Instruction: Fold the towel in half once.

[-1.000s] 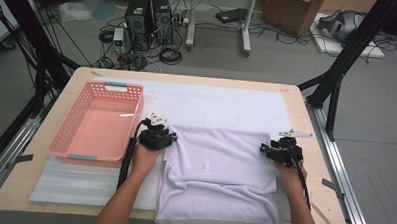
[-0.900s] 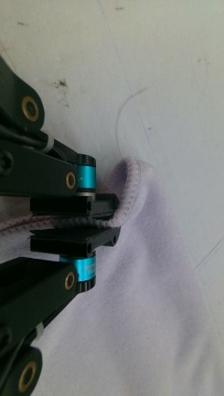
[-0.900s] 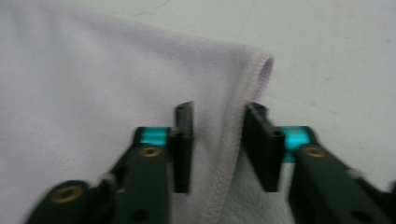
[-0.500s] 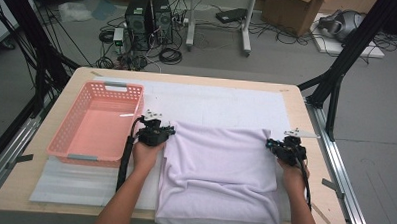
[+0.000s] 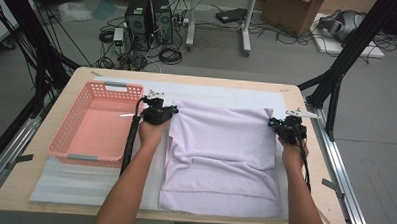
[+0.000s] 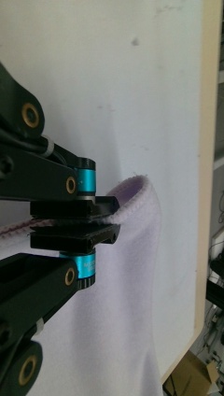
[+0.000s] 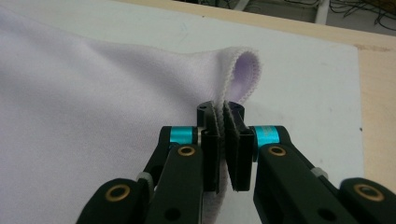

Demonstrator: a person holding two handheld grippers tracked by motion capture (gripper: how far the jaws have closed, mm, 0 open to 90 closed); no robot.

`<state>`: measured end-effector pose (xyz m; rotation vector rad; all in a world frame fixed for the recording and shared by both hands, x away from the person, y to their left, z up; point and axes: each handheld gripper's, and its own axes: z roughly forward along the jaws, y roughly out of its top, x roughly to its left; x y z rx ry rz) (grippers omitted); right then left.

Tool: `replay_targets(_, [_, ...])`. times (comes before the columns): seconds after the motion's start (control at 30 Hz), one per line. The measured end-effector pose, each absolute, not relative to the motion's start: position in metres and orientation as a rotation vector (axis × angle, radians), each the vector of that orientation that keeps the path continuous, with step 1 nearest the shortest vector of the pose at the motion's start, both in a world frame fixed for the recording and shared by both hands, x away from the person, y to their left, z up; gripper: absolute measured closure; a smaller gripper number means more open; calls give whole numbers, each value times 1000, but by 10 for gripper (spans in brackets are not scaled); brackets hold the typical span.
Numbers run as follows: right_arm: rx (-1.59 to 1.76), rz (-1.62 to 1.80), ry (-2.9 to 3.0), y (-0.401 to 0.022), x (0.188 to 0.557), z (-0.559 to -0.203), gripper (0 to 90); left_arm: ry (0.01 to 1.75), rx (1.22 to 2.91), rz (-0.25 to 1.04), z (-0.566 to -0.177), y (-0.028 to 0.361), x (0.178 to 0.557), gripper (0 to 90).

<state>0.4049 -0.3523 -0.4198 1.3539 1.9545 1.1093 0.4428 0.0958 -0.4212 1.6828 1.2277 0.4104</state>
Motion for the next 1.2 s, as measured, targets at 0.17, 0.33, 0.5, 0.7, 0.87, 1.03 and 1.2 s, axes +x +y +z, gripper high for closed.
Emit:
replay_targets(0.17, [1378,1119,1940,-351,426,-421,855,1232,1686,424,-415,96,464,853])
replay_targets(0.33, [1395,1119,1934,-349,441,-422,854,1259,1684,415,-423,95,473,854])
replay_targets(0.5, [1462,1128,1934,-348,446,-431,694,1239,1688,380,-427,96,473,672])
replay_targets(0.7, [1471,1154,1920,-352,437,-424,631,1201,1681,315,-421,94,463,556])
replay_targets(0.87, [1454,1184,1928,-352,420,-412,626,1150,1668,334,-415,91,446,537])
replay_targets(1.03, [1414,1158,1983,-352,398,-401,617,1097,1675,344,-408,90,423,520])
replay_targets(1.2, [1353,1178,1998,-350,376,-388,620,1063,1675,344,-407,89,400,523])
